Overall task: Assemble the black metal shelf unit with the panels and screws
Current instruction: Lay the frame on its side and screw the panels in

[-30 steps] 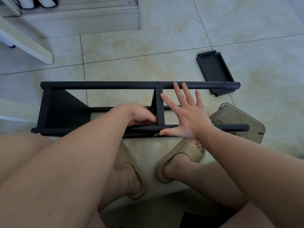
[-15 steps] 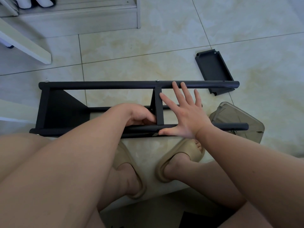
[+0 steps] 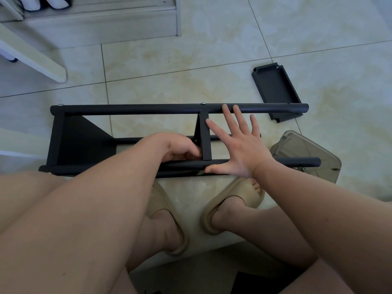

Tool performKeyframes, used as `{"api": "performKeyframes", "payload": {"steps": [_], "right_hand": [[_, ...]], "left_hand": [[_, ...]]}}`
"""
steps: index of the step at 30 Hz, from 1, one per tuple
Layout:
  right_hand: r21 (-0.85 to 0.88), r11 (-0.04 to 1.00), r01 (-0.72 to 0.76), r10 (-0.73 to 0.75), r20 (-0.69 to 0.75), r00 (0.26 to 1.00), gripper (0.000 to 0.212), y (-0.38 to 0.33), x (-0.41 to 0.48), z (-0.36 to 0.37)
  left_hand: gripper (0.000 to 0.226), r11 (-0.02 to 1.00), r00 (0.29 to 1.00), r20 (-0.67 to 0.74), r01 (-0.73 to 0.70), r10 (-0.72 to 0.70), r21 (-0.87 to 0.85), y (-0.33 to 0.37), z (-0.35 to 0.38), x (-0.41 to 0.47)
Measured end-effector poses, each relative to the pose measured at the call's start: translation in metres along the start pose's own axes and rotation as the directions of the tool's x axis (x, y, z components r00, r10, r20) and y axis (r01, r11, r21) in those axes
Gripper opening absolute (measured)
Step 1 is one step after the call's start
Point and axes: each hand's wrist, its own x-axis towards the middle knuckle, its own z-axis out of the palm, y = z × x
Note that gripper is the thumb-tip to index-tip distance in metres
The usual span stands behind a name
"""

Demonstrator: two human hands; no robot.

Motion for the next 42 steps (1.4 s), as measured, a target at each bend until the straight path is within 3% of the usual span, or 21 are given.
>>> {"api": "performKeyframes", "payload": {"steps": [3, 7, 10, 18, 24, 33, 38, 42], "right_hand": [[0.001, 1.0, -0.001, 0.0, 0.004, 1.0, 0.119, 0.0, 0.0003, 0.0003], [0.007, 1.0, 0.001, -0.001, 0.007, 1.0, 0.119, -0.0001, 0.0005, 0.0005], [0.01, 1.0, 0.0, 0.0, 0.009, 1.0, 0.118, 0.0001, 0.0005, 0.0003], [0.003, 1.0, -0.003, 0.003, 0.022, 1.0, 0.118, 0.0001, 0.0007, 0.0002], [0.01, 1.0, -0.004, 0.004, 0.028, 1.0, 0.119, 0.0002, 0.001, -0.0001], [0.002, 1.0, 0.003, -0.003, 0.014, 1.0, 0.119, 0.0011, 0.0014, 0.0012], [0.014, 1.0, 0.0, -0.001, 0.011, 1.0, 0.119, 0.0012, 0.0014, 0.0017], [0.01, 1.0, -0.002, 0.001, 0.015, 1.0, 0.12, 0.0007, 0.0015, 0.0015]], "left_hand": [[0.025, 1.0, 1.0, 0.026, 0.002, -0.002, -0.015, 0.0006, 0.0006, -0.0023], [0.02, 0.999, 0.995, -0.097, -0.029, 0.033, 0.044, 0.0026, 0.0038, 0.0005], [0.013, 0.998, 0.997, -0.082, -0.002, 0.007, 0.059, 0.003, 0.0047, 0.0001], [0.033, 0.998, 0.999, 0.039, 0.022, -0.02, -0.053, 0.0016, 0.0006, -0.0033], [0.013, 1.0, 0.999, -0.052, 0.017, -0.015, 0.023, 0.0026, 0.0037, -0.0004], [0.024, 0.998, 1.0, 0.022, 0.014, -0.013, -0.057, 0.0011, 0.0009, -0.0021], [0.012, 0.999, 0.993, -0.113, -0.013, 0.017, 0.043, 0.0015, 0.0038, 0.0029], [0.015, 1.0, 0.998, -0.063, -0.01, 0.011, 0.026, 0.0011, 0.0017, 0.0005]]}}
